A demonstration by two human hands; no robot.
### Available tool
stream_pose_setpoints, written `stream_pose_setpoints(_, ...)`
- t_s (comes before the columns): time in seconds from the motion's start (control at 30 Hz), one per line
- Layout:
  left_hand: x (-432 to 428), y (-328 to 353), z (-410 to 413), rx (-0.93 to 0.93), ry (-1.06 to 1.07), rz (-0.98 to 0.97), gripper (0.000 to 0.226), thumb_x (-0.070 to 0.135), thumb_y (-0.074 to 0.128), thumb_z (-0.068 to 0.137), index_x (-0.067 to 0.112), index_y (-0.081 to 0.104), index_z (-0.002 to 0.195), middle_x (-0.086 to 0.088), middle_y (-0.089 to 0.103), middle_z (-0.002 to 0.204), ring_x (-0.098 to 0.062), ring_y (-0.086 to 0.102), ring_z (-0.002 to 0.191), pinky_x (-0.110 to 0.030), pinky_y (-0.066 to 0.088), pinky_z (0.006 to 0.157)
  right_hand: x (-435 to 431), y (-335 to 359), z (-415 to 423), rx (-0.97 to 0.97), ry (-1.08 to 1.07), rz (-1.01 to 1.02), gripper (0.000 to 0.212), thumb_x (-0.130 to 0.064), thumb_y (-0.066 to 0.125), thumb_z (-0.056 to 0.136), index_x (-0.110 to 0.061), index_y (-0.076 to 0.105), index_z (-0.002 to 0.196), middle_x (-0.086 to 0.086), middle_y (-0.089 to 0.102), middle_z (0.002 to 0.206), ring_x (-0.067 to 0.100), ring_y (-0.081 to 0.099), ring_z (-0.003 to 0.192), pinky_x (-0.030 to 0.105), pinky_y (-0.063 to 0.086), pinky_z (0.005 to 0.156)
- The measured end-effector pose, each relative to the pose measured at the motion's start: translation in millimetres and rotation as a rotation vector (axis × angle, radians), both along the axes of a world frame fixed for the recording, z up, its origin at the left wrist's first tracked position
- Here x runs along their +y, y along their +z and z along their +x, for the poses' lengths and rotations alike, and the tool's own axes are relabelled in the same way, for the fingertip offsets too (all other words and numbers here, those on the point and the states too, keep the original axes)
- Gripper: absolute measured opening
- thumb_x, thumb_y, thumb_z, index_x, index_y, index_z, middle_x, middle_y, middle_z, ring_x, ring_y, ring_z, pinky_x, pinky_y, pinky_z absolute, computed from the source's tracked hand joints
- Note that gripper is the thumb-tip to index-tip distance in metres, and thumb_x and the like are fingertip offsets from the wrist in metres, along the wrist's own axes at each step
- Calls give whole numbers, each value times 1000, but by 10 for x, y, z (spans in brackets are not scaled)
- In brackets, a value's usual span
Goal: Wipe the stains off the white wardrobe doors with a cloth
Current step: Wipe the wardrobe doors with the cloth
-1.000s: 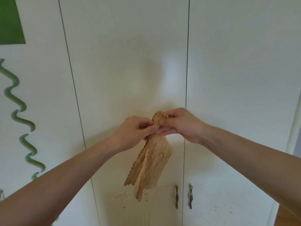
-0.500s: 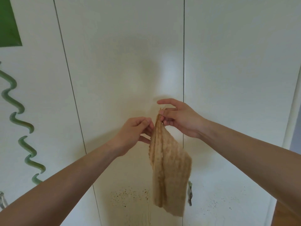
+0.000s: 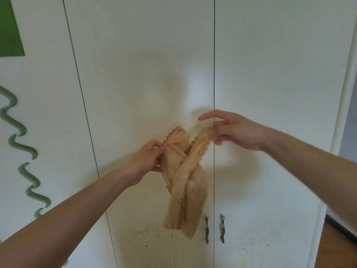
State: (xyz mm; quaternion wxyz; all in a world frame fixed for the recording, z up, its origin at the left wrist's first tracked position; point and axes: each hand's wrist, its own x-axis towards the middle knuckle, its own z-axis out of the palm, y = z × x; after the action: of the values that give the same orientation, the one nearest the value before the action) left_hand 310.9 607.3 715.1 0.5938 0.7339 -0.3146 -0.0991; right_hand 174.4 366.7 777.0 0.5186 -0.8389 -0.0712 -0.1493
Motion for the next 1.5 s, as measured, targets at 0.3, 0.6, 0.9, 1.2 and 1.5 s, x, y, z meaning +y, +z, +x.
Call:
stream_pose_setpoints(0.3, 117, 245, 133, -245, 164, -44, 17, 31, 44, 109, 20, 55, 101, -4, 58, 89, -15, 52, 77, -31, 42, 66, -400, -150, -158, 83, -556, -656, 17, -12, 62, 97, -13, 78, 100, 0, 79, 95, 20, 72, 101, 24, 55, 87)
stream_pose_setpoints(0.6, 205, 354, 245, -411, 293, 78, 21, 39, 31, 111, 26, 47, 110, -3, 60, 94, -16, 51, 79, -32, 40, 63, -131, -329, -26, 59, -497, 368, 23, -27, 32, 111, -16, 52, 110, 11, 65, 94, 29, 68, 73, 39, 59, 65)
stream_pose_setpoints(0.9, 224, 154, 330, -173, 378, 76, 26, 32, 48, 107, 10, 55, 120, -13, 65, 114, -22, 57, 92, -37, 47, 79, -70, -300, 37, 165, -714, -5, 22, -34, 59, 103, -12, 61, 106, 3, 63, 82, 22, 62, 72, 32, 50, 62)
stream_pose_setpoints(1.2, 553, 443, 320, 162, 168, -355, 18, 31, 67, 98, 15, 73, 92, 2, 61, 73, -12, 53, 59, -26, 49, 57, -147, -152, -183, 181, -169, 543, 65, 7, 68, 89, -21, 47, 144, 7, 64, 131, 12, 74, 72, 24, 59, 55)
stream_pose_setpoints(1.5, 770, 471, 243, 155, 5, -449, 30, 15, 75, 80, 3, 74, 107, -5, 77, 90, -13, 73, 78, -22, 61, 74, -37, -125, -232, -58, -301, 215, 46, -1, 82, 81, -25, 75, 120, -7, 47, 144, 13, 62, 107, 26, 45, 74)
